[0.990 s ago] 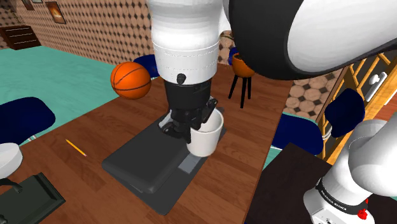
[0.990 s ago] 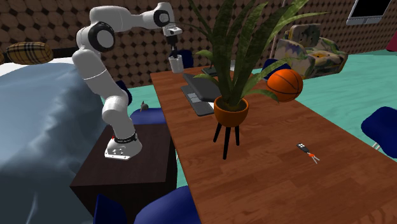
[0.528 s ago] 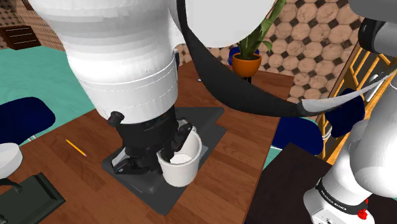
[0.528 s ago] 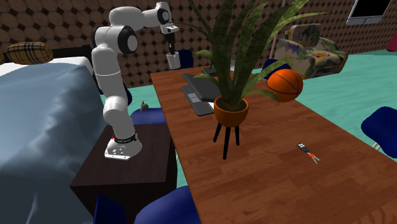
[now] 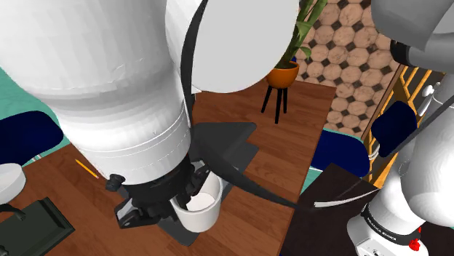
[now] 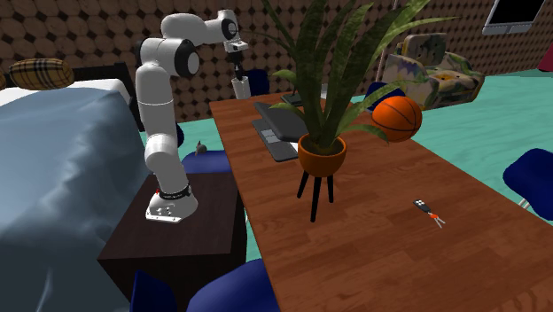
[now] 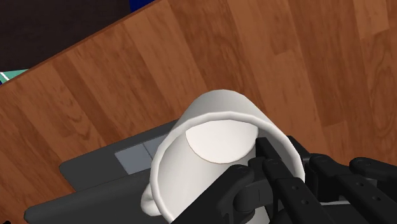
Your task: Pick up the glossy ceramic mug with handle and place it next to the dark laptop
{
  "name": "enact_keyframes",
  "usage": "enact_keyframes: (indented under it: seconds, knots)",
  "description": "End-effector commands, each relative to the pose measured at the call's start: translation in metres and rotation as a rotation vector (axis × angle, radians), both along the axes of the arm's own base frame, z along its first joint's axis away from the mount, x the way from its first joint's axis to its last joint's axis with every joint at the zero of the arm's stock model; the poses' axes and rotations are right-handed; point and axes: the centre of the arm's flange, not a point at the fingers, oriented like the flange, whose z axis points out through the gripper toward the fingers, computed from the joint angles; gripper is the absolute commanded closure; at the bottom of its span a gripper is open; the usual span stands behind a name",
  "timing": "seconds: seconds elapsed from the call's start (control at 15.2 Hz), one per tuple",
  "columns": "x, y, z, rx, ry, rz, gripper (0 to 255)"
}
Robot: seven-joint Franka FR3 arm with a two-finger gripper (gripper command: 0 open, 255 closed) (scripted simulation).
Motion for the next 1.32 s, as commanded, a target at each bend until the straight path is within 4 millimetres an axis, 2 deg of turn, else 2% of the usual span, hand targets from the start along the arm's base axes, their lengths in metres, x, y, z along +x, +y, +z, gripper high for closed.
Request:
enact_keyframes:
  seconds: [0.0,1.25]
  knots:
    - [0.0,0.001,-0.01,0.001,0.0,0.0,255]
    - [0.0,0.001,-0.111,0.001,0.0,0.0,255]
